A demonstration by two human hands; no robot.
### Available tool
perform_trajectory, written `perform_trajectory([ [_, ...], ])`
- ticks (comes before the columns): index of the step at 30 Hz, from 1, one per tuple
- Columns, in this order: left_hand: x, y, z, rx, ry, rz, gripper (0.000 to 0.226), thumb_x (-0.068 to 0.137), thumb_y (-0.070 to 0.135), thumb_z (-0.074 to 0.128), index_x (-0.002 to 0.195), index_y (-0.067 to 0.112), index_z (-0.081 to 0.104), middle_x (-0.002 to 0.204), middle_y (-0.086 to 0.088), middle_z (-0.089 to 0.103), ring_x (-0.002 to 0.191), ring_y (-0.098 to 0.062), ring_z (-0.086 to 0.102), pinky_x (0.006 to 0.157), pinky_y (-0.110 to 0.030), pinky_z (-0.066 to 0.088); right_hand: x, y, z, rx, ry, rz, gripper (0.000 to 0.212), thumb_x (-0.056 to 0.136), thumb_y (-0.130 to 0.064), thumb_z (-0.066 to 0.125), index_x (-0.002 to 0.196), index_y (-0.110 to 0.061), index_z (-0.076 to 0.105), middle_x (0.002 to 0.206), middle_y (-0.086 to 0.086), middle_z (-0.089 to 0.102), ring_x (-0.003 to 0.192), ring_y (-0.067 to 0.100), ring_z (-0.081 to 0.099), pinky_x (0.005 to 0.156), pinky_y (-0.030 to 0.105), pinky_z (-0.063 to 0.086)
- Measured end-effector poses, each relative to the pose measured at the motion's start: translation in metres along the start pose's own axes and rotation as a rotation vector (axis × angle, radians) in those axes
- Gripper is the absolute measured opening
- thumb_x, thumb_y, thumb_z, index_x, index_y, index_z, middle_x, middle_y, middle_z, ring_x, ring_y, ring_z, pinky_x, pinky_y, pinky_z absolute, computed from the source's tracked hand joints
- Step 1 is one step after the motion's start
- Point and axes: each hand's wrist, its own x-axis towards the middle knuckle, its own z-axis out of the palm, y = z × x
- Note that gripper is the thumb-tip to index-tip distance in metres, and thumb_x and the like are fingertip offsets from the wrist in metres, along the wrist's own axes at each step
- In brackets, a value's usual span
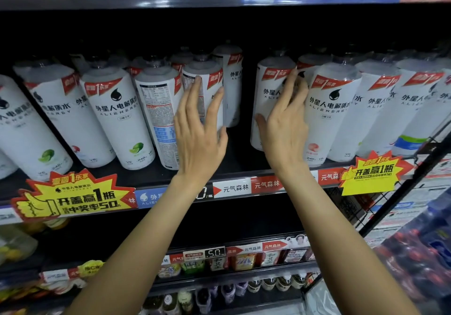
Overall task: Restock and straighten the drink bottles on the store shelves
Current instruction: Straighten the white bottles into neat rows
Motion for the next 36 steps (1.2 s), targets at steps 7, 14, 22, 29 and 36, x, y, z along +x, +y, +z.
perform_trajectory([
  [7,-0.012,0.023,-0.007,-0.289,-0.120,-0.141,0.070,0.085,0.010,0.061,0.146,0.005,0.026,0.152,-0.033,0.011,0.145,-0.042,0.009,0.119,-0.050,0.017,-0.009,-0.010,0.013,-0.070,0.131,0.032,0.084,0.075,0.012,0.060,0.148,-0.011,0.025,0.142,0.026,0.035,0.117,0.036,0.038,0.059,0.036,0.056],
  [14,-0.004,0.022,-0.029,-0.742,-0.094,-0.440,0.053,0.098,0.032,0.040,0.146,0.017,0.023,0.157,-0.013,0.020,0.146,-0.021,0.019,0.119,-0.042,0.021,-0.034,-0.046,-0.001,0.767,-0.272,-0.115,0.076,0.085,-0.023,0.069,0.147,-0.012,0.026,0.146,0.010,0.034,0.131,0.020,0.040,0.105,0.032,0.040],
  [22,-0.021,0.013,-0.040,-0.917,-0.207,-0.585,0.059,0.097,0.039,0.039,0.150,0.024,0.018,0.157,-0.001,0.026,0.143,-0.011,0.026,0.116,-0.045,0.028,-0.034,-0.055,0.012,0.815,-0.302,0.063,0.088,0.077,-0.049,0.072,0.145,-0.030,0.018,0.139,-0.002,0.050,0.119,0.016,0.056,0.085,0.046,0.053],
  [29,-0.011,0.021,-0.023,-1.055,-0.397,-0.616,0.061,0.097,0.029,0.048,0.150,0.028,0.019,0.145,0.002,0.043,0.129,-0.006,0.046,0.106,-0.029,0.042,-0.055,-0.022,-0.016,0.545,-0.096,0.039,0.086,0.080,-0.050,0.068,0.147,-0.025,0.020,0.140,0.001,0.049,0.118,0.019,0.054,0.082,0.041,0.053],
  [36,0.000,0.040,0.003,-1.088,-0.494,-0.528,0.058,0.090,0.036,0.061,0.143,0.024,0.040,0.136,0.012,0.050,0.118,0.005,0.051,0.101,-0.021,0.043,-0.052,0.009,-0.028,0.009,0.196,0.036,0.082,0.079,-0.062,0.064,0.142,-0.014,0.044,0.149,0.024,0.030,0.136,0.032,0.018,0.105,0.051,0.021],
])
